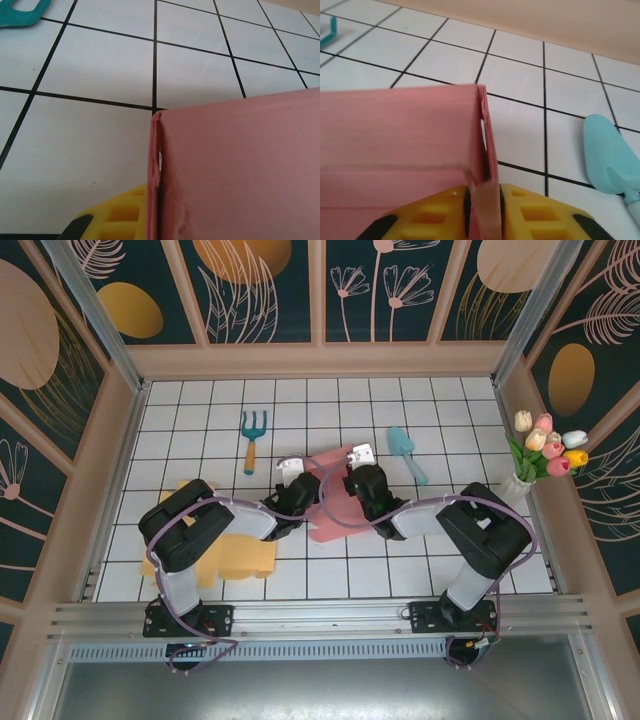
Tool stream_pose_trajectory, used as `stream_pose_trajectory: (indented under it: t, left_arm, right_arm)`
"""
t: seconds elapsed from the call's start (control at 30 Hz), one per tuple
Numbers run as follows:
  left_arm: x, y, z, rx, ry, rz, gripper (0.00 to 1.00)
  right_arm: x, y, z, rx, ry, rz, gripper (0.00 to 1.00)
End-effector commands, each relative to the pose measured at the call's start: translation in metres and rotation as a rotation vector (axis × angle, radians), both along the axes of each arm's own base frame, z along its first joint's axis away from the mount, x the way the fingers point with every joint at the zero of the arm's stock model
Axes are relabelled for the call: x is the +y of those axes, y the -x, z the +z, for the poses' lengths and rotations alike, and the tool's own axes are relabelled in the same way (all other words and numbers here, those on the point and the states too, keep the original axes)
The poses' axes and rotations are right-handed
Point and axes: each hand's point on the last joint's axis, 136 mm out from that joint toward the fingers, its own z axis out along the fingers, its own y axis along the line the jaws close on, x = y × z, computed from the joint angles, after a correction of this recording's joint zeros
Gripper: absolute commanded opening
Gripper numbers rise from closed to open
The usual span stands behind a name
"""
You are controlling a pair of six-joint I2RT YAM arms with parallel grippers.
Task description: Fold the paper box
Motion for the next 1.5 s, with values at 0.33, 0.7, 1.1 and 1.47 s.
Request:
stream_pose_trajectory:
  t: [0.33, 0.7, 1.1, 1.47]
  left_arm:
    - [0.002, 0.009, -0.005, 0.040, -0.020, -0.001, 0.07]
    - [0.010, -0.003, -0.008, 0.023, -0.152, 0.055, 0.07]
    - [0.010, -0.007, 0.004, 0.029, -0.201, 0.054, 0.07]
    - [0.003, -0.006, -0.007, 0.084, -0.222, 0.029, 0.08]
  right_arm:
    - [0.003, 0.001, -0.004, -0.009, -0.063, 0.068, 0.34]
    - [-0.007, 0.046, 0.007, 0.012, -0.148, 0.173, 0.56]
    - [-0.051, 0.082, 0.090, -0.115, -0.310, 0.115, 0.56]
    - [-0.027, 0.060, 0.040, -0.019, -0.222, 0.222, 0.52]
